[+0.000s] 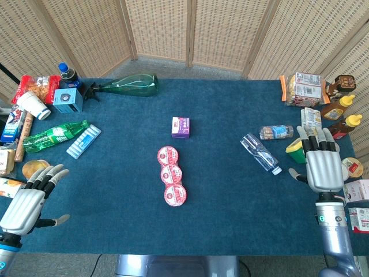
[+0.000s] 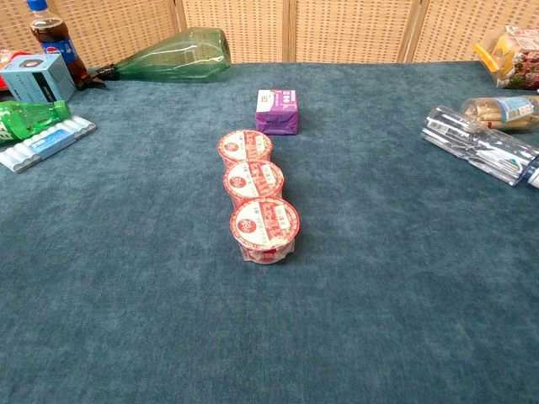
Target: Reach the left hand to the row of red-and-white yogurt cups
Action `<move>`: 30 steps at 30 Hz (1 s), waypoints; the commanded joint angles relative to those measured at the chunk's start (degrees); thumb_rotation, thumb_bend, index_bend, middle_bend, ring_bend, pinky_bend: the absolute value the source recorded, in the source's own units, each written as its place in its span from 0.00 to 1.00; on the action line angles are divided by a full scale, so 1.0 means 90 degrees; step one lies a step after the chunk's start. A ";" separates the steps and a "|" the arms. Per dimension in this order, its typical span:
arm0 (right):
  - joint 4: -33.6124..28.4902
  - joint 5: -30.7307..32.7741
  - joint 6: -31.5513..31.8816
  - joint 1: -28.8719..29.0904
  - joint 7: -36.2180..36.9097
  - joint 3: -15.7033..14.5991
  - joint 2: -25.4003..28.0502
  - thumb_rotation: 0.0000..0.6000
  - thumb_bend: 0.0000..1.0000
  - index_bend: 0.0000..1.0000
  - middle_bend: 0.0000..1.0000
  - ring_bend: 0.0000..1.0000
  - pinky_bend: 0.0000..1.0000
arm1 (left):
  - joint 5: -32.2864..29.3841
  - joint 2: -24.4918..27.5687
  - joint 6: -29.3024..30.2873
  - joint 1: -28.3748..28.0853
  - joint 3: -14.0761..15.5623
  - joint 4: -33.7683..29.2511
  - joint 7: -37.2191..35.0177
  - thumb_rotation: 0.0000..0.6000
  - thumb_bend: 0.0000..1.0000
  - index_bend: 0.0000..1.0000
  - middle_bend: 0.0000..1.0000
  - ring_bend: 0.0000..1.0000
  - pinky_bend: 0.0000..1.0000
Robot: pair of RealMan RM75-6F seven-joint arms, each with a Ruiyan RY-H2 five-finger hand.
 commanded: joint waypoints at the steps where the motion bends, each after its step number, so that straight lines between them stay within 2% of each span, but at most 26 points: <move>1: 0.0004 0.0002 -0.0026 -0.0008 0.0018 0.0020 -0.0019 0.97 0.00 0.00 0.00 0.00 0.00 | -0.0014 0.0001 -0.0032 -0.0011 0.0002 0.0002 -0.0002 1.00 0.10 0.11 0.00 0.00 0.00; 14: -0.0108 -0.0037 -0.0030 -0.0180 0.0123 0.0062 0.0086 0.98 0.00 0.00 0.00 0.00 0.00 | 0.0051 0.0062 -0.0233 -0.0185 -0.0060 0.0023 0.0010 1.00 0.10 0.11 0.00 0.00 0.00; 19: -0.0157 -0.0025 -0.0022 -0.0233 0.0116 0.0094 0.0141 0.98 0.00 0.00 0.00 0.00 0.00 | 0.0067 0.0143 -0.0591 -0.0466 -0.0145 0.0108 0.0162 1.00 0.10 0.11 0.00 0.00 0.00; 24: -0.0185 -0.0031 0.0001 -0.0292 0.0126 0.0115 0.0184 0.98 0.00 0.00 0.00 0.00 0.00 | 0.0227 0.0160 -0.1249 -0.0968 -0.0232 0.0382 0.0167 1.00 0.11 0.04 0.00 0.00 0.00; 30: -0.0257 -0.0049 0.0064 -0.0362 0.0127 0.0157 0.0269 0.98 0.00 0.00 0.00 0.00 0.00 | 0.0291 -0.0113 -0.1826 -0.1504 -0.0399 0.0733 0.0293 1.00 0.11 0.00 0.00 0.00 0.00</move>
